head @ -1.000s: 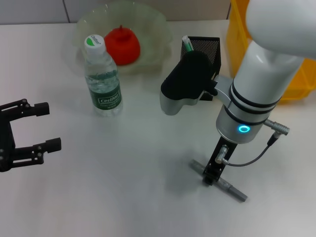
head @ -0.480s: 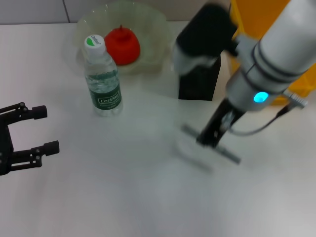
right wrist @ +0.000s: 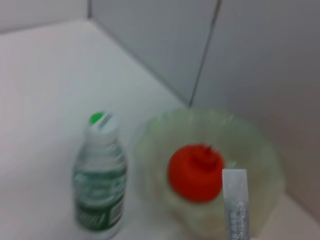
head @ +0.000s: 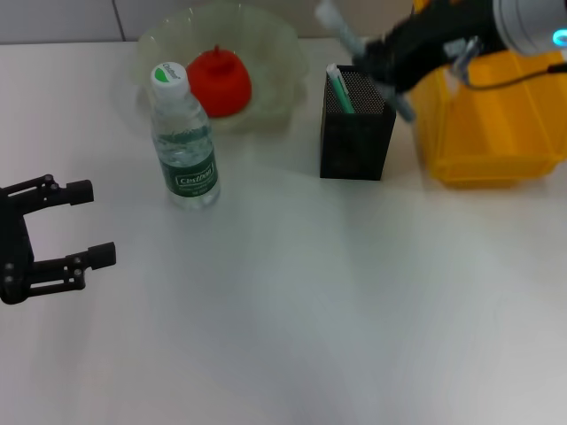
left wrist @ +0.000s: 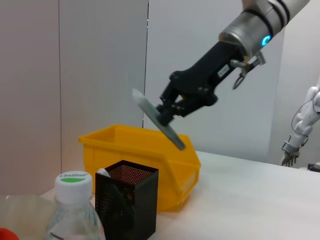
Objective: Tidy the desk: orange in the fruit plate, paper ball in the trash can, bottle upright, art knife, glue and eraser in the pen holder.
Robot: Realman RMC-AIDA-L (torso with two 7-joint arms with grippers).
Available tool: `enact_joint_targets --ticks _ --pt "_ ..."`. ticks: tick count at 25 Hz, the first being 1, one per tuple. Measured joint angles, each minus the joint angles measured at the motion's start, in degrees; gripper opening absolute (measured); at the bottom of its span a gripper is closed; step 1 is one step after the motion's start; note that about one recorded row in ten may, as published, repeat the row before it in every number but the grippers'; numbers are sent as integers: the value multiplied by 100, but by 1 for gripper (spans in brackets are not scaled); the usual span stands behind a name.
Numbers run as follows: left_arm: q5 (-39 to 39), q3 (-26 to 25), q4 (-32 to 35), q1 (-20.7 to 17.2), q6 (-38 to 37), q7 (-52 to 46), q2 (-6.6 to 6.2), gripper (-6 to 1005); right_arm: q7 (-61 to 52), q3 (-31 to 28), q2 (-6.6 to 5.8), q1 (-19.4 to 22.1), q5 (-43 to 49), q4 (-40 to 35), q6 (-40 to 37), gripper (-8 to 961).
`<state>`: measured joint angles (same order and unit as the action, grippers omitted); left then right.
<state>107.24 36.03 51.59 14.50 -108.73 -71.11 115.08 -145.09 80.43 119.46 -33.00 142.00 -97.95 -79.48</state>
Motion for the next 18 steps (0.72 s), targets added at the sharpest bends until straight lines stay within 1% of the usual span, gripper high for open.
enact_joint_targets --ticks 2,3,4,6,7,8,9,13,17,18 --pt "0 0 0 12 4 -16 7 808 276 -20 -1 86 -122 183 447 133" --pt "-8 0 0 22 10 -28 7 808 420 -24 -12 101 -175 404 732 133" --pt "-15 -4 0 30 14 -42 7 808 420 -24 -12 101 -175 404 732 133" --pt "-33 -16 0 52 19 -73 6 808 671 -38 -19 99 -218 711 1044 132" --pt "-34 -24 0 65 30 -78 4 808 851 -38 -17 100 -263 908 1221 131" --pt "-34 -24 0 65 30 -78 4 808 1183 -55 -16 97 -497 1300 1598 130" --pt "-34 -24 0 65 30 -78 4 808 1183 -55 -16 97 -497 1300 1598 130" --pt "-29 -64 0 130 78 -81 16 808 2006 -148 -24 33 -1291 2142 2203 128" --pt "-19 -75 0 155 87 -88 30 808 2210 -164 -25 8 -1452 2419 2423 132" --pt "-19 -75 0 155 87 -88 30 808 2272 -167 -30 -48 -1456 2611 2462 135"
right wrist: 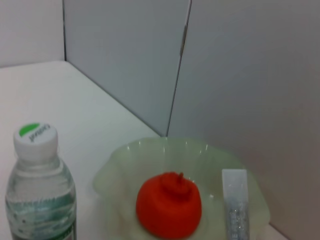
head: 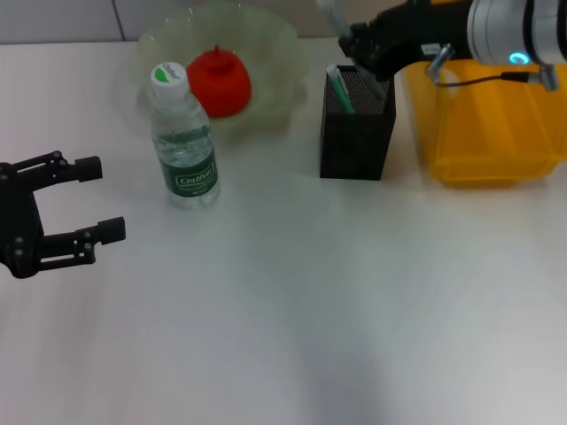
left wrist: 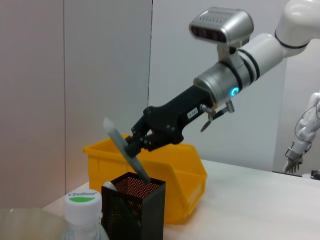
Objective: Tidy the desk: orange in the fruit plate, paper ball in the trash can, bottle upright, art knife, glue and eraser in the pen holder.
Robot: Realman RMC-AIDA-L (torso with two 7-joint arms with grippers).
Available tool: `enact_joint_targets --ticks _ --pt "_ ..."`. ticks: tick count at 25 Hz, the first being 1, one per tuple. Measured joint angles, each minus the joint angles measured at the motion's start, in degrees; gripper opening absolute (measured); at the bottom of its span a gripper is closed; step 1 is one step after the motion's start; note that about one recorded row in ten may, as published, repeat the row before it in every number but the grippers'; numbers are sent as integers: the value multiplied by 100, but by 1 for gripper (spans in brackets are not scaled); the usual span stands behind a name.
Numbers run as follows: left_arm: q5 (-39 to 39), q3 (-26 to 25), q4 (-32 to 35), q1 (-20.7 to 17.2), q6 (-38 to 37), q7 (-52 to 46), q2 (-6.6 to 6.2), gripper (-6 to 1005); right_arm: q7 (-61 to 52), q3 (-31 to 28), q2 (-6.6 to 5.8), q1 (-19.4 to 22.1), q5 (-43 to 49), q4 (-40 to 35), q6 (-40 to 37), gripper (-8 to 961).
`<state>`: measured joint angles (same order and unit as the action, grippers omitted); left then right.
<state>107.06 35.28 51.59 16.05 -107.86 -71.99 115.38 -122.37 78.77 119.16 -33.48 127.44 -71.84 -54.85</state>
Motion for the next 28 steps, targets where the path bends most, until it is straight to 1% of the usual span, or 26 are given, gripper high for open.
enact_joint_targets --ticks 1,2,6,9,10,11,12,14,15,16,17,18,19,20,22,24,27,28 --pt "0 0 0 0 0 0 0 809 0 0 0 0 0 0 0 138" --pt "9 1 0 84 5 -70 3 809 39 -5 -1 -25 0 98 1 140" --pt "11 5 0 101 5 -77 -9 809 201 -122 -6 -103 -8 392 -40 151" --pt "13 12 -7 109 5 -101 -17 809 376 -318 -6 -85 -116 375 -246 159" --pt "13 23 -12 119 4 -136 -22 809 563 -564 -7 -4 -330 231 -568 162" --pt "13 23 -12 119 4 -136 -22 809 563 -564 -7 -4 -330 231 -568 206" --pt "17 48 -18 130 -33 -223 -31 809 645 -687 -7 46 -438 143 -771 250" --pt "21 59 -34 140 -61 -270 -40 809 900 -976 -7 208 -754 -82 -1346 337" --pt "21 59 -34 140 -61 -270 -40 809 1262 -1169 -7 431 -1146 -255 -1955 381" --pt "29 87 -68 159 -95 -336 -62 809 1262 -1169 -7 431 -1146 -255 -1955 413" --pt "29 87 -68 159 -95 -336 -62 809 1445 -1227 -7 562 -1328 -333 -2228 444" --pt "39 388 -353 266 -167 -516 -199 809 1637 -1273 -7 703 -1516 -396 -2537 476" --pt "39 472 -435 300 -182 -532 -236 809 1807 -1293 -7 835 -1651 -442 -2808 508" --pt "39 472 -435 300 -182 -532 -236 809 1971 -1307 -6 964 -1741 -470 -3032 539" --pt "57 630 -632 378 -228 -507 -284 809 2236 -1311 -3 1157 -1797 -444 -3407 604" --pt "89 663 -705 426 -279 -453 -291 809 2533 -1308 0 1313 -1799 -304 -3709 669" --pt "150 665 -761 503 -367 -381 -252 809 2970 -1330 -2 1434 -1825 50 -3902 768" --pt "195 672 -764 531 -369 -378 -226 809 3112 -1342 -4 1458 -1836 171 -3932 768"
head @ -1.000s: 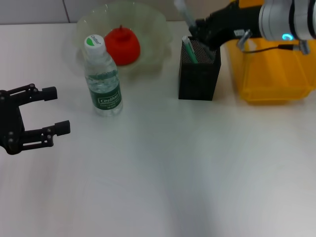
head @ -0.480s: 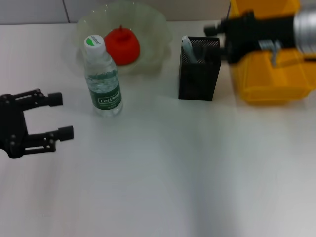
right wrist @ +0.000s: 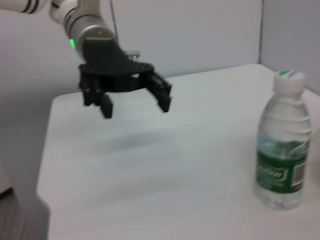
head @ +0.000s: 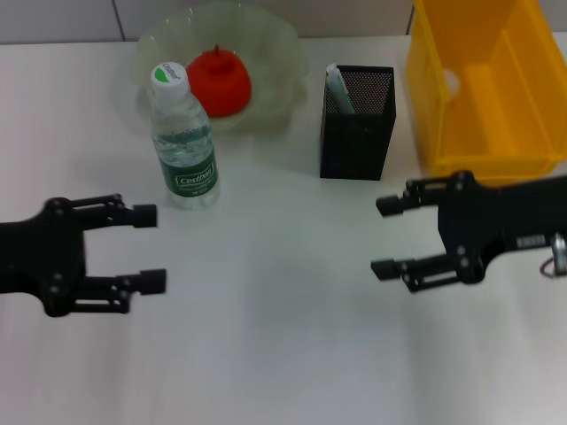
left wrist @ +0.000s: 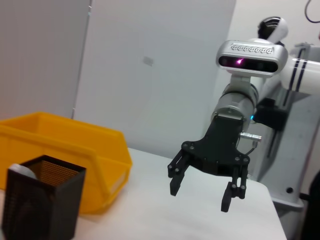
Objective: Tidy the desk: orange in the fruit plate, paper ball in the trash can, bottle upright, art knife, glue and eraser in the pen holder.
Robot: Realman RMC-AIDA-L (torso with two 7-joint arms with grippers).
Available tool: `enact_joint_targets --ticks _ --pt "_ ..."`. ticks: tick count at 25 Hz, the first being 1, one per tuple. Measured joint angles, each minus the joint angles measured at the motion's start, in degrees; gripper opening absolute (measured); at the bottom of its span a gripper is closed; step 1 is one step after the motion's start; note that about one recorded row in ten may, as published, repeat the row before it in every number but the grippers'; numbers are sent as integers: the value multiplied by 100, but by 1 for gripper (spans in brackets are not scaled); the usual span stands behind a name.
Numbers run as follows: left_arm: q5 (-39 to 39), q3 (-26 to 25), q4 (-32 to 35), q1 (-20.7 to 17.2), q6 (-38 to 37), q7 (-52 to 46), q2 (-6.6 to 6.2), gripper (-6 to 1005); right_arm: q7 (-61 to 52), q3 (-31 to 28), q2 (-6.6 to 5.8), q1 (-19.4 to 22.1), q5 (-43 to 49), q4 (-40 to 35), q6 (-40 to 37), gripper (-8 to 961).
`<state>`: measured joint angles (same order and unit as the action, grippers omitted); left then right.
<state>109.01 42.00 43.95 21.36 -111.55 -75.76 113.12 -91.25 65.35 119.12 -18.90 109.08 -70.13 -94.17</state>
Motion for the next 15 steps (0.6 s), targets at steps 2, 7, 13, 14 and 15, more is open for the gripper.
enact_joint_targets --ticks 2,7,13,14,15 --pt "178 29 -1 91 3 0 66 809 374 -61 -1 24 -6 340 -41 768" --pt "390 45 -1 222 27 -54 110 809 855 -266 -42 -4 67 702 -120 767" --pt "492 45 -1 338 30 -142 131 809 1165 -721 -107 29 78 903 -411 766" --pt "494 24 -1 332 2 -143 131 809 1220 -814 -122 38 80 940 -474 765" --pt "494 24 -1 332 2 -143 131 809 1261 -869 -134 46 81 982 -509 765"
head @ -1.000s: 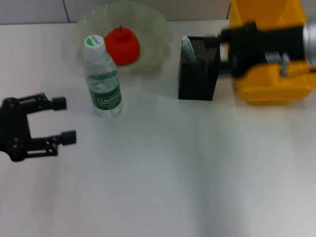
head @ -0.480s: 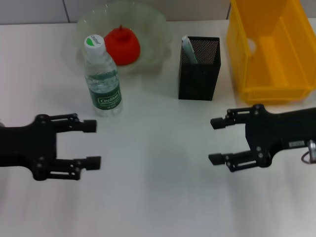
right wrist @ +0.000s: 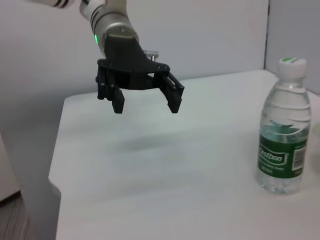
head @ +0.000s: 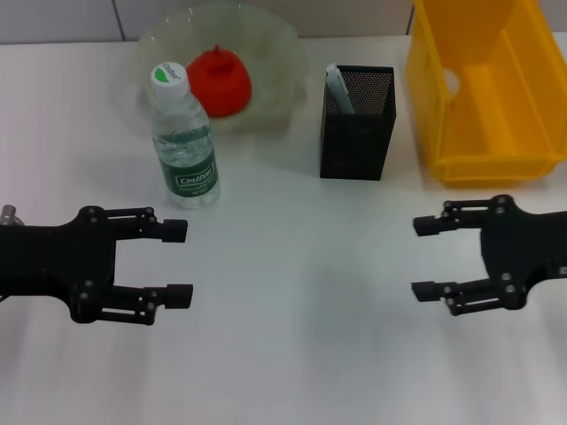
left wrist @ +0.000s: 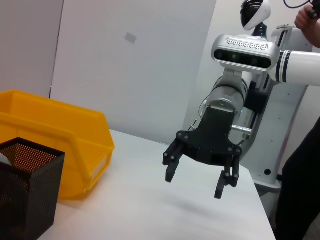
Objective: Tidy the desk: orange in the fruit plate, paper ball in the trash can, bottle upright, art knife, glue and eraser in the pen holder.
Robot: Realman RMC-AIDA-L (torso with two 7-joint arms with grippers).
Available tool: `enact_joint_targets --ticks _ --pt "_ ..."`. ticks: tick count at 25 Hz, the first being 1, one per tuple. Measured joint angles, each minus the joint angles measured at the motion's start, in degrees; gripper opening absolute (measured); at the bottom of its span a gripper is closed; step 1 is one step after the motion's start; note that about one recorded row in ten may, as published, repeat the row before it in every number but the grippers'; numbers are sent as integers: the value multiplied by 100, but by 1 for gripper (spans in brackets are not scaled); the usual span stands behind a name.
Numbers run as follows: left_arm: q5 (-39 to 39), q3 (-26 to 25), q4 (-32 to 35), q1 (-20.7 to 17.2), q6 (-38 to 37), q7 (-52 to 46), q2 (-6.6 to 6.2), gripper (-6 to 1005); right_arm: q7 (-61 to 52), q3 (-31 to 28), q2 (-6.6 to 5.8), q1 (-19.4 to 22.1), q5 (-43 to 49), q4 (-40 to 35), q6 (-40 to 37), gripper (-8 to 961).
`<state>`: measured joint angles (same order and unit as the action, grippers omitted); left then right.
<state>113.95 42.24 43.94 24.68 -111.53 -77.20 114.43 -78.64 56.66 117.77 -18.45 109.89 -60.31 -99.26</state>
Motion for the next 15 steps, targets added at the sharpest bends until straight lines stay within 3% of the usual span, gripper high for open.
enact_joint_targets --ticks 15 --pt "-34 -28 29 -81 -121 -147 -32 809 275 -141 -5 112 69 99 -114 763"
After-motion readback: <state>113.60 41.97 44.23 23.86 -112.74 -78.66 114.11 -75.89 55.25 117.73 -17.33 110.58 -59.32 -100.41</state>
